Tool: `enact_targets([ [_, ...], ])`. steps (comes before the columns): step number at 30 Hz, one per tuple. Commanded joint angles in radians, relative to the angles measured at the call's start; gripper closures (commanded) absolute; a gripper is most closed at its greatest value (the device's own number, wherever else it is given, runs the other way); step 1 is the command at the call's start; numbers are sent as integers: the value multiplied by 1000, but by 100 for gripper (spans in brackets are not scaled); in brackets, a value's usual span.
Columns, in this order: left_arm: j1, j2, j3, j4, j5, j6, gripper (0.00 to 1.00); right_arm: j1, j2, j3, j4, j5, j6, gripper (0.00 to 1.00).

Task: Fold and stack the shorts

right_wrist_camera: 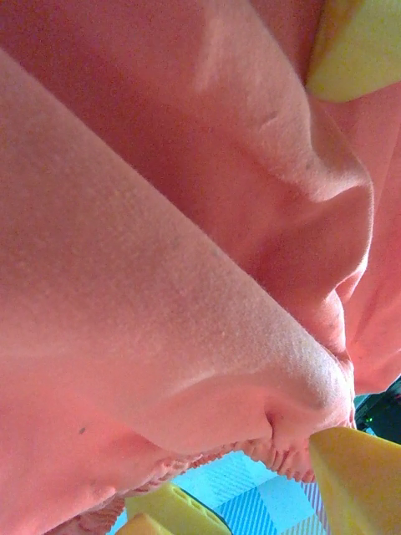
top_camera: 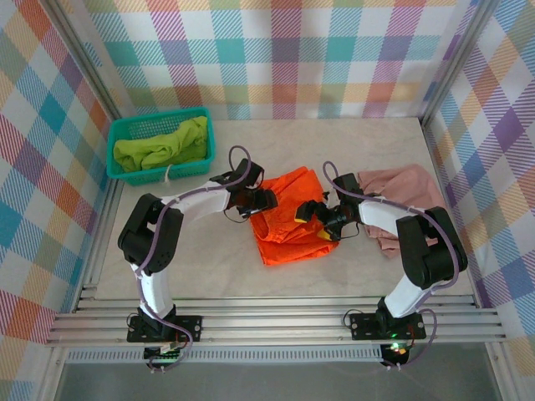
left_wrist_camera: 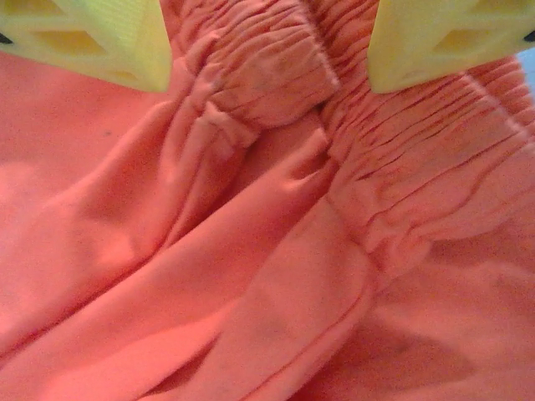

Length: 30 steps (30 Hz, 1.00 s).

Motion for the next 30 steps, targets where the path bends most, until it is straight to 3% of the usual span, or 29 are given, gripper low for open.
enact_targets([
  [1,-13,11,23,-37,-22,27,37,-7,25,7,-8,-17,-18,1],
  [15,-40,67,79,-36,27,24,66,-7,47,15,-10,-31,-22,1],
  [18,-40,78,79,-38,23,26,76,-8,50,15,-8,-35,-24,1],
  [22,-39,66,86,-55,-29,44,99,-7,56,18,-9,-35,-28,1],
  [30,9,-77,71,-99,-163,81,100,-12,45,6,-17,-24,-44,1],
])
